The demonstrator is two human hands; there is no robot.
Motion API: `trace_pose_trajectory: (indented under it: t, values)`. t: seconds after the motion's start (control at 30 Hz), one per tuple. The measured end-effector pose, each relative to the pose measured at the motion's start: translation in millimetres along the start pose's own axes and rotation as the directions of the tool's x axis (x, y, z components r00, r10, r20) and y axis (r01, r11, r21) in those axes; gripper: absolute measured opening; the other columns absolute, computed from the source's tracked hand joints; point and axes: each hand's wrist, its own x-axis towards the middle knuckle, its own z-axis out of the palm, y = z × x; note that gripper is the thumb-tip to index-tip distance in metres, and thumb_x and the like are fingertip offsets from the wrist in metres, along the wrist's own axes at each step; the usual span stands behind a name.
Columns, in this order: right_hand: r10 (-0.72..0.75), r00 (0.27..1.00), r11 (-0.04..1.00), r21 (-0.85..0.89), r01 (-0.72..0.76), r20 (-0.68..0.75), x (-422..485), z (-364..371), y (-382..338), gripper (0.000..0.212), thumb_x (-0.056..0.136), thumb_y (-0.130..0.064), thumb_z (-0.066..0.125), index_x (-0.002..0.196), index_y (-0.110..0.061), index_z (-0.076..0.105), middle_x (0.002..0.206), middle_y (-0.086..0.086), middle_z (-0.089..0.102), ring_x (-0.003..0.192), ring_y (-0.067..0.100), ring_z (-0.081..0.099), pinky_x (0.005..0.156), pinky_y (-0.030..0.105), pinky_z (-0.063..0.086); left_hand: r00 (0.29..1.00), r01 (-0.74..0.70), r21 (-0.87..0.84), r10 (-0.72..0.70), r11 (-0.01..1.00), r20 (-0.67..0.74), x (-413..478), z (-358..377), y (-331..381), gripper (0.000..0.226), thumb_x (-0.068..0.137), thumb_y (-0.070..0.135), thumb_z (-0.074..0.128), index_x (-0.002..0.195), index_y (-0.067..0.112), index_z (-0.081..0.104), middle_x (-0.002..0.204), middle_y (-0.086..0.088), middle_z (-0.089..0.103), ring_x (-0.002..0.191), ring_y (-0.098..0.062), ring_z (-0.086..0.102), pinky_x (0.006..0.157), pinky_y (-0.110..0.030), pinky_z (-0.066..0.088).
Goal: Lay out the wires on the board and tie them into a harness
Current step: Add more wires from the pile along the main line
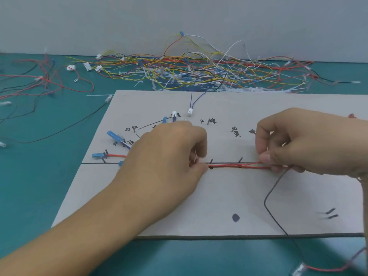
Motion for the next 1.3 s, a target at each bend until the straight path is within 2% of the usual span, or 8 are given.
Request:
trace_pose_trajectory:
  t: [0.13,0.27,0.37,0.57,0.63,0.73,1.07,1.3]
  values:
    - [0.033,0.999,0.999,0.014,-0.033,0.013,3,4,0,0.013,0.085,-0.017,0.077,0.08,-0.021,0.066,0.064,0.002,0.073,0.042,0.01,0.056,0.039,0.022,0.041,0.999,-0.034,0.032,0.034,0.999,0.011,6,-1,-3,0.02,0.079,0.037,0.083,0.095,0.041,0.07,0.091,0.019,0.059,0.085,-0.006,0.056,0.073,-0.038,0.052]
    - [0.009,1.0,1.0,0.013,-0.009,0.026,6,6,-1,0.014,0.084,-0.013,0.075,0.076,-0.023,0.07,0.062,0.004,0.072,0.046,0.012,0.06,0.042,0.024,0.046,0.988,-0.104,0.025,0.1,0.994,0.121,16,0,-7,0.01,0.083,0.032,0.082,0.092,0.037,0.079,0.089,0.016,0.064,0.082,-0.007,0.051,0.078,-0.035,0.045]
    - [0.014,0.999,0.999,0.036,-0.015,0.032,5,5,0,0.014,0.084,-0.013,0.077,0.076,-0.023,0.07,0.061,0.004,0.072,0.046,0.012,0.06,0.042,0.024,0.046,0.974,-0.146,0.045,0.136,0.988,0.179,26,1,-6,0.01,0.085,0.036,0.08,0.095,0.036,0.079,0.089,0.016,0.064,0.088,-0.009,0.054,0.082,-0.033,0.042]
    - [0.052,0.998,0.995,0.091,-0.049,-0.036,3,-4,14,0.016,0.081,-0.016,0.082,0.082,-0.016,0.066,0.06,0.008,0.071,0.045,0.019,0.056,0.044,0.028,0.047,0.913,-0.25,0.03,0.225,0.968,0.341,48,-4,2,0.011,0.081,0.028,0.081,0.089,0.034,0.077,0.083,0.02,0.065,0.078,0.002,0.056,0.068,-0.02,0.044]
    - [0.072,0.996,0.991,0.119,-0.066,-0.046,2,-8,19,0.016,0.08,-0.015,0.083,0.082,-0.014,0.067,0.058,0.012,0.07,0.046,0.023,0.057,0.045,0.028,0.047,0.906,-0.266,-0.012,0.254,0.964,0.338,51,1,5,0.012,0.084,0.021,0.074,0.089,0.031,0.077,0.082,0.018,0.068,0.074,0.009,0.056,0.061,-0.007,0.037]
    - [0.113,0.993,0.976,0.191,-0.105,-0.032,1,-10,22,0.014,0.08,-0.007,0.082,0.083,-0.006,0.068,0.061,0.015,0.071,0.047,0.021,0.06,0.042,0.027,0.049,0.902,-0.256,-0.076,0.267,0.964,0.34,54,9,9,0.026,0.086,0.013,0.068,0.103,0.032,0.073,0.094,0.017,0.066,0.08,0.018,0.051,0.066,-0.003,0.036]
    - [0.135,0.991,0.961,0.245,-0.125,-0.021,-5,-20,39,0.015,0.073,-0.008,0.085,0.066,-0.01,0.072,0.062,0.018,0.071,0.044,0.017,0.061,0.042,0.026,0.051,0.9,-0.22,-0.165,0.266,0.961,0.346,61,14,7,0.012,0.088,0.028,0.077,0.1,0.031,0.079,0.084,0.017,0.072,0.074,0.008,0.06,0.063,-0.006,0.041]
    - [0.199,0.98,0.945,0.262,-0.197,0.019,-7,-21,49,0.016,0.074,-0.003,0.084,0.068,-0.005,0.069,0.065,0.023,0.071,0.043,0.02,0.06,0.041,0.026,0.05,0.904,-0.234,-0.154,0.273,0.96,0.328,58,22,17,0.009,0.087,0.02,0.071,0.085,0.025,0.078,0.078,0.013,0.071,0.072,0.005,0.06,0.061,-0.009,0.044]
